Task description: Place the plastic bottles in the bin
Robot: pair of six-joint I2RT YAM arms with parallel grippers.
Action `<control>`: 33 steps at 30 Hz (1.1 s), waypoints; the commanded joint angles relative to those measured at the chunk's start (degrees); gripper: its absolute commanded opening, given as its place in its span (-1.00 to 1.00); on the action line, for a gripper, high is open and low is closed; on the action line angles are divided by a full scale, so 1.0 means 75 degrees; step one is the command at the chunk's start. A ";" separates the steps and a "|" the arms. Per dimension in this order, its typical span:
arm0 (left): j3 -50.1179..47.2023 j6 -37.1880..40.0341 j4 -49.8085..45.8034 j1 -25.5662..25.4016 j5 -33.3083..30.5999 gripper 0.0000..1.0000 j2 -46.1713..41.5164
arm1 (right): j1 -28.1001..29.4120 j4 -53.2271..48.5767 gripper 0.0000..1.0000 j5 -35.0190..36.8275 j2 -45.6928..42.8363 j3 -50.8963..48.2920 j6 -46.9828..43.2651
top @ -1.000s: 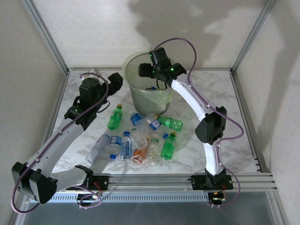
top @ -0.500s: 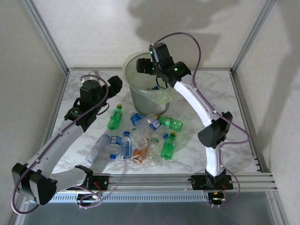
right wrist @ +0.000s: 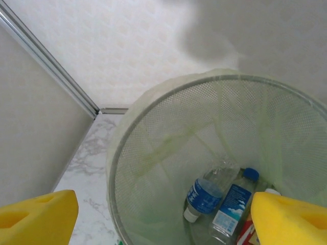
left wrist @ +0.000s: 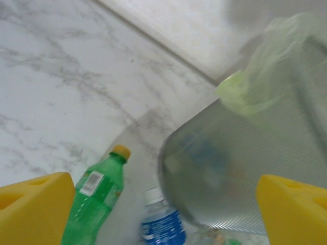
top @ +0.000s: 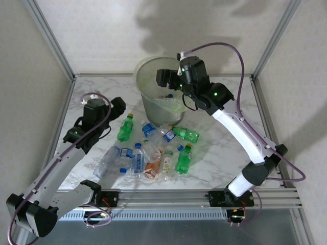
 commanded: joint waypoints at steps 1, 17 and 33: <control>-0.0321 0.0055 -0.0195 0.0090 -0.0050 0.89 0.0152 | 0.0139 0.0282 0.78 0.0246 -0.0450 -0.0550 0.0220; -0.0984 0.0245 0.1437 0.0237 0.0741 0.94 0.2949 | 0.0181 0.0691 0.81 0.0187 -0.1778 -0.2308 0.0764; -0.0726 0.0656 0.1614 0.0240 0.0595 0.87 0.4439 | 0.0181 0.0753 0.88 0.0232 -0.1820 -0.2636 0.0872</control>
